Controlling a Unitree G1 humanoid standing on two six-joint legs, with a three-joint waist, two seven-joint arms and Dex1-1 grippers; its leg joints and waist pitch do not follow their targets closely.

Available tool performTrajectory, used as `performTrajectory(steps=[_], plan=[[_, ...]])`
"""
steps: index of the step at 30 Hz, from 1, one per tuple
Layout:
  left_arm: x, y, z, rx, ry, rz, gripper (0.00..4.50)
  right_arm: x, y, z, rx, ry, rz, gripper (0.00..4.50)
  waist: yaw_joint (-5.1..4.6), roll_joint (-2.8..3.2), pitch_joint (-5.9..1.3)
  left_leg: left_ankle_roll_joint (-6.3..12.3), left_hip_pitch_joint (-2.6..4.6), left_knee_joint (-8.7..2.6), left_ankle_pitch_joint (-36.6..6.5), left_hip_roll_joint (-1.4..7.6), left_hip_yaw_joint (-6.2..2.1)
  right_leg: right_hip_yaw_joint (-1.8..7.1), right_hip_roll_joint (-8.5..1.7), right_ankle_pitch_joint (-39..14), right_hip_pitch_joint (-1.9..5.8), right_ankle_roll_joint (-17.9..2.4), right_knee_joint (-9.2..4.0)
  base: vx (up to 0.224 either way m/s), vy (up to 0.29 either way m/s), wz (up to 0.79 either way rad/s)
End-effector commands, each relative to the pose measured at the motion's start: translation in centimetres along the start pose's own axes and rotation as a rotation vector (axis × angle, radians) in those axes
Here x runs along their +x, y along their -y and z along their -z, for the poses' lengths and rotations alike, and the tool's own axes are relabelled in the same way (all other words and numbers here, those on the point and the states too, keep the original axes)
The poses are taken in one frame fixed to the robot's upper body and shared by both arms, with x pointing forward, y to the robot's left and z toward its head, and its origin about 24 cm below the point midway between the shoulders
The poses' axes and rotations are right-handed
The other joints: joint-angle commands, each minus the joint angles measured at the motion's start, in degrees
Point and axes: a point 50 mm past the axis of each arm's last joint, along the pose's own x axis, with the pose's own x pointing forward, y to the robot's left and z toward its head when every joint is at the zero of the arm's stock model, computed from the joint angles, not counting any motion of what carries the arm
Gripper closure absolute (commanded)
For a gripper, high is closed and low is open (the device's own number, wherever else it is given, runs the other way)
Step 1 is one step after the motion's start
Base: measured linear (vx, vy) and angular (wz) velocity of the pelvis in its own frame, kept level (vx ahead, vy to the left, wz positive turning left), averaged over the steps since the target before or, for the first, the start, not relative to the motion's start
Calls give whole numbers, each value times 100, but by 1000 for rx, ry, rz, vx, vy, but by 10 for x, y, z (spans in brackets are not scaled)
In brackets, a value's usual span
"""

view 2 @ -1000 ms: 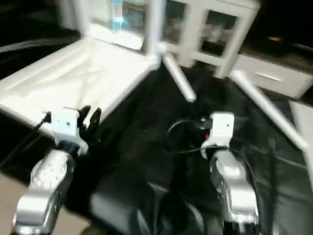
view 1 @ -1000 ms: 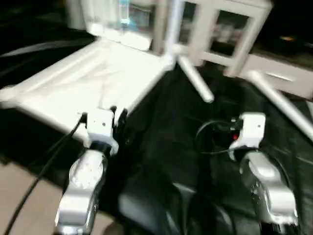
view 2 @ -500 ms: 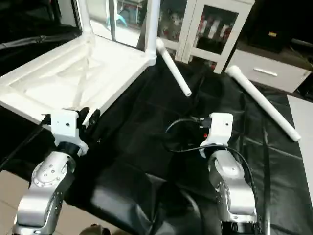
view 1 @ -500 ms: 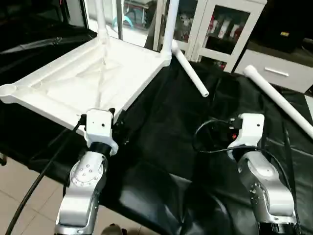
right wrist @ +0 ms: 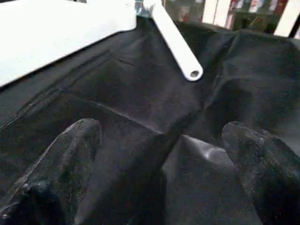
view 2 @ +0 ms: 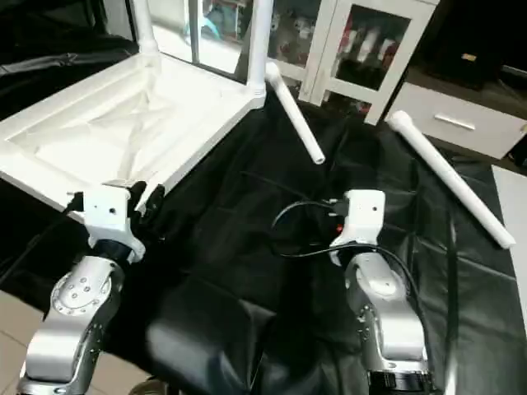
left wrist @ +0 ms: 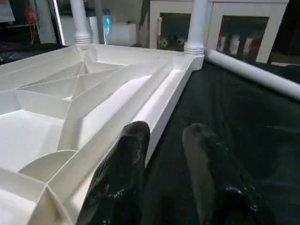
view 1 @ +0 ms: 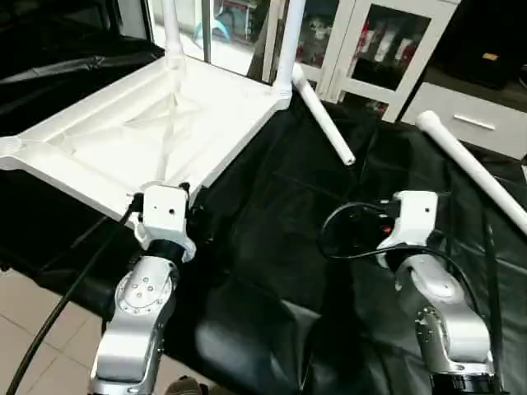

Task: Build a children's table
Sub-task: Pick table leg

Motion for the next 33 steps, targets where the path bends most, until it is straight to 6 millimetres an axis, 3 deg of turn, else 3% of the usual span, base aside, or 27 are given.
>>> performTrajectory(steps=[1, 2, 3, 4, 5, 6, 7, 8, 9, 10, 11, 12, 13, 14, 15, 17, 18, 19, 20, 21, 23, 24, 25, 26, 27, 29, 33], plan=[[2, 3, -8, -24, 42, 31, 296, 2, 1, -2, -2, 10, 9, 0, 29, 68, -467, 138, 25, -505, -1196, 269, -27, 251, -248, -933, 196, -922, -273, 0, 0, 0], [2, 3, -9, -24, 42, 28, 296, 2, 0, -3, 2, 13, 4, 0, 94, 2, -451, 554, -316, -570, -968, 122, -268, 11, -344, -676, 459, -931, -198, 0, 0, 0], [2, 1, -9, -24, 40, 25, 296, 3, 0, -4, -13, 19, 3, 0, 47, 87, -487, 1028, -303, -497, -794, 62, -362, -126, -416, -606, 509, -901, -271, 24, -30, 33], [3, -1, -9, -18, 34, 18, 296, 3, 0, -5, -25, 23, 5, 0, 59, 173, -505, 1303, -263, -441, -832, 35, -419, -242, -472, -881, 582, -1013, -328, 68, -31, 48], [3, -2, -9, -14, 30, 15, 296, 3, 0, -5, -25, 22, 11, 0, 65, 209, -455, 1343, -297, -458, -1106, 8, -442, -338, -458, -1568, 689, -988, -410, 68, -31, 48], [3, -2, -8, -15, 28, 14, 296, 4, 2, -5, -22, 20, 25, 0, 69, 216, -399, 1295, -278, -478, -1411, -4, -442, -385, -457, -2113, 709, -965, -484, 67, -21, 52], [3, -2, -8, -15, 28, 14, 296, 4, 3, -5, -27, 22, 34, 0, 73, 242, -329, 1113, -215, -476, -2014, -9, -405, -484, -458, -3137, 806, -936, -615, 81, -8, 60], [3, -2, -8, -16, 26, 15, 296, 4, 3, -5, -26, 25, 42, 0, 76, 225, -316, 1032, -219, -458, -2153, -27, -372, -508, -462, -3497, 869, -893, -674, 81, -8, 60], [4, -1, -7, -19, 21, 23, 296, 4, 8, -6, 4, 33, 81, 0, 17, 346, -327, 426, 619, -515, -3067, 355, -342, -379, -234, -3266, 351, -1095, -609, 103, -50, 44], [4, -1, -7, -21, 20, 26, 296, 4, 10, -6, 9, 31, 89, 0, -57, 296, -225, 125, 559, -678, -3656, 422, -347, -357, -114, -2857, 422, -1088, -455, 112, -59, 23], [3, 1, -7, -31, 23, 36, 296, 4, 12, -7, 3, 34, 98, 0, -65, 238, -236, 62, 651, -718, -3678, 422, -259, -227, -160, -2440, 378, -1155, -447, 112, -59, 23], [2, 1, -7, -35, 25, 39, 296, 3, 12, -7, -1, 37, 98, 0, -45, 215, -238, 102, 584, -705, -3390, 375, -184, -151, -189, -2246, 431, -1210, -463, 117, -27, 17], [2, 2, -7, -39, 24, 40, 296, 3, 13, -8, 0, 43, 105, 0, 60, 164, -357, 313, 337, -643, -2120, 251, -2, 30, -275, -1418, 672, -1307, -425, 111, -10, 6], [2, 2, -7, -39, 24, 40, 296, 3, 13, -8, 0, 43, 105, 0, 109, 127, -479, 514, 146, -535, -1105, 173, 39, 105, -262, -566, 861, -1288, -294, 111, -10, 6], [1, 2, -5, -39, 20, 39, 296, 2, 15, -8, 6, 44, 112, 0, 168, 144, -574, 830, 35, -396, 547, 129, 39, 145, -229, 1025, 841, -1220, -70, 108, 13, 5], [1, 3, -4, -39, 16, 41, 296, 2, 15, -9, 7, 45, 113, 0, 142, 61, -805, 1139, 108, 20, 4053, -20, -104, 187, 133, 4762, 661, -925, 478, 119, 15, 5], [1, 3, -4, -39, 16, 41, 296, 2, 15, -9, 7, 45, 113, 0, 174, 83, -818, 1102, 147, 93, 4368, -68, -94, 199, 194, 5147, 582, -782, 499, 77, 8, 6], [1, 3, -4, -40, 11, 45, 296, 4, 15, -10, 12, 49, 112, 0, 171, 79, -799, 949, 122, 116, 4172, -78, -62, 242, 240, 5156, 496, -534, 488, 0, 0, 0], [1, 3, -4, -40, 11, 45, 296, 4, 15, -10, 12, 49, 112, 0, 160, 73, -782, 844, 86, 86, 3813, -64, -42, 271, 207, 5018, 500, -466, 471, 0, 0, 0], [1, 2, -3, -39, 8, 44, 296, 5, 15, -12, 17, 57, 108, 0, 159, 54, -720, 589, 27, -27, 2885, 14, -22, 310, 119, 4480, 509, -419, 385, 0, 0, 0], [2, 2, -3, -40, 5, 41, 296, 6, 15, -13, 23, 66, 103, 0, 159, 60, -569, 119, 31, -261, 842, 181, -3, 351, -12, 2513, 469, -486, 166, -93, -17, 1], [1, 1, -3, -39, 4, 40, 296, 6, 15, -15, 34, 73, 99, 0, 158, 42, -530, 44, 46, -298, 315, 207, 9, 370, -42, 1899, 450, -511, 107, -120, -33, -1], [0, 0, -2, -40, 2, 40, 296, 6, 16, -17, 52, 86, 98, 0, 159, 46, -464, -95, 63, -387, -516, 250, -2, 375, -86, 592, 412, -572, 7, -135, -33, -2], [0, 0, -2, -40, 2, 40, 296, 6, 16, -17, 52, 86, 98, 0, 150, 35, -433, -137, 71, -413, -835, 255, 10, 390, -102, 0, 390, -568, -40, -135, -33, -2], [0, 0, -2, -40, 1, 41, 296, 7, 17, -18, 59, 91, 99, 0, 150, 44, -383, -246, 97, -468, -1396, 270, 12, 403, -129, -1188, 338, -521, -140, -140, -22, -1], [0, 1, -2, -38, -2, 47, 296, 8, 18, -21, 66, 101, 101, 0, 120, 37, -362, -395, 93, -502, -1903, 271, -8, 414, -139, -2455, 252, -375, -247, -133, -13, -2], [1, 1, -2, -42, -14, 64, 296, 14, 17, -27, 80, 125, 93, 0, 90, 15, -357, -443, 64, -506, -2016, 249, -22, 402, -133, -2893, 171, -218, -305, -104, -7, -4]])
